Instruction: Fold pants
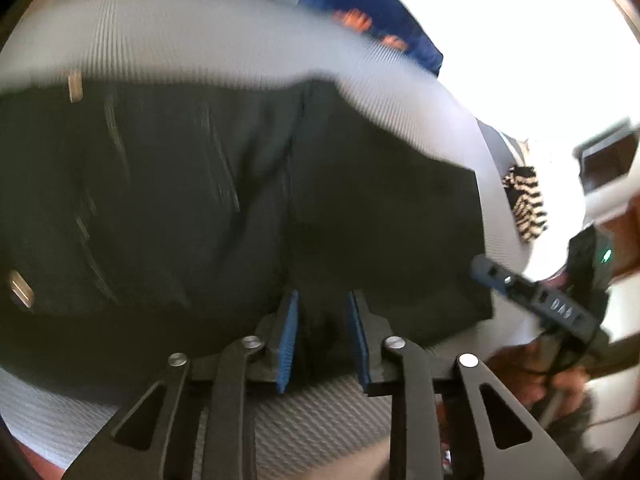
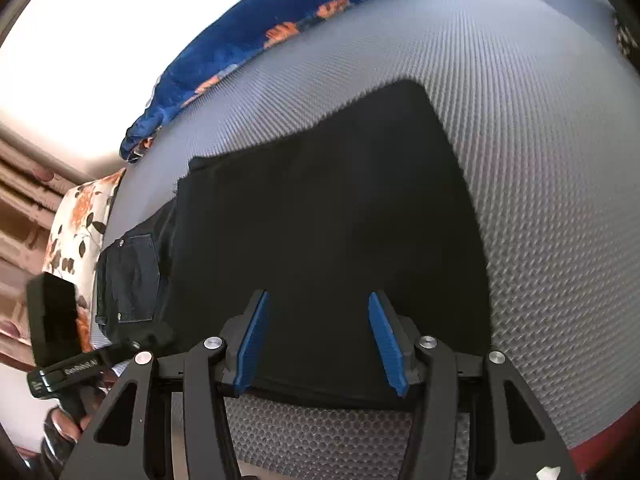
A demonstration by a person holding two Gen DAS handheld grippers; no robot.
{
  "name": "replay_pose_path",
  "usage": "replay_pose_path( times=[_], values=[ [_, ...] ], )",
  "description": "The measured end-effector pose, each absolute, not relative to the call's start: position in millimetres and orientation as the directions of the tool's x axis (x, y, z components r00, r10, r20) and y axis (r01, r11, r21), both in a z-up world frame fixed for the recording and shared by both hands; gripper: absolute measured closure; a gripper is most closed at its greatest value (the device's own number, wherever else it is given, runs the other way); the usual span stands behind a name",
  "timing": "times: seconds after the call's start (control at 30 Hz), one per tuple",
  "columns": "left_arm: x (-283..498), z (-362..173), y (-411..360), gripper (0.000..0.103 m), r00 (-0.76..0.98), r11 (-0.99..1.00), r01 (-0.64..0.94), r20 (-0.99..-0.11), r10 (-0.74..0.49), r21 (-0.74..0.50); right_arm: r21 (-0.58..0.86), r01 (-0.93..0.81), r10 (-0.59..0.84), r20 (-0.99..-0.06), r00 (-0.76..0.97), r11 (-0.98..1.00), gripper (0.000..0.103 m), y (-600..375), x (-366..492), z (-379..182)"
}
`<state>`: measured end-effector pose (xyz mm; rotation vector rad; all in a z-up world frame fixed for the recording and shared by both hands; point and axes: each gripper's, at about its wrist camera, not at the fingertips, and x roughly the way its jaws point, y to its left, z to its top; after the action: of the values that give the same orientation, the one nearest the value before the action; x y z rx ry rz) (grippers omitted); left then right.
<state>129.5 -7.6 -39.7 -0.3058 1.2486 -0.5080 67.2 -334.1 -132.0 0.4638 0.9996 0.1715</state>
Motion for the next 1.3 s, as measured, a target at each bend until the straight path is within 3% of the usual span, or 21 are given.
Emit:
replay_pose_path(
  times=[0.2,0.47,0.6,0.7,0.8,0.87,1.0,1.3],
  values=[
    [152.3,-6.5,-35.9,0.073,0.388,0.834,0.414,-0.758,-0.525,-0.366,0.242,0.047,0.16,-0.762,0.628,0.969,0.055,-333.9,91.2,-103.2],
    [225.7,-42.5,-70.3,0.073,0.314,0.815,0.43,-0.781,-0.539,-0.389,0.07,0.067,0.012,-0.777,0.63,0.995,0.059,-335.2,146.1,-105.8],
    [252.3,-72.1,-78.2,0.073,0.252,0.82,0.396,-0.809,-0.531,-0.414,0.049,0.079,-0.008,-0.798,0.603,0.996,0.059,-338.2,163.5,-119.2],
    [257.7,-76.8,-68.5,0.073,0.25,0.789,0.379,-0.768,-0.59,-0.484,0.039,0.086,-0.02,-0.8,0.6,0.996,0.059,-338.1,165.7,-127.6],
    [254.3,-76.4,-66.5,0.073,0.25,0.789,0.388,-0.77,-0.587,-0.476,0.01,0.08,-0.04,-0.8,0.599,0.997,0.058,-334.0,166.8,-129.2],
    [244.7,-73.8,-61.5,0.073,0.259,0.803,0.392,-0.784,-0.564,-0.448,0.014,0.076,-0.035,-0.801,0.598,0.997,0.058,-332.5,165.3,-126.6],
    [220.0,-65.7,-46.4,0.057,0.263,0.811,0.371,-0.787,-0.558,-0.451,0.066,0.062,0.017,-0.809,0.588,0.996,0.058,-327.1,143.7,-127.0],
    [146.7,-31.6,50.2,0.057,0.392,0.845,0.227,-0.749,-0.534,-0.484,0.105,0.01,0.083,-0.833,0.546,0.994,0.058,-290.9,86.4,-141.5]
  ],
)
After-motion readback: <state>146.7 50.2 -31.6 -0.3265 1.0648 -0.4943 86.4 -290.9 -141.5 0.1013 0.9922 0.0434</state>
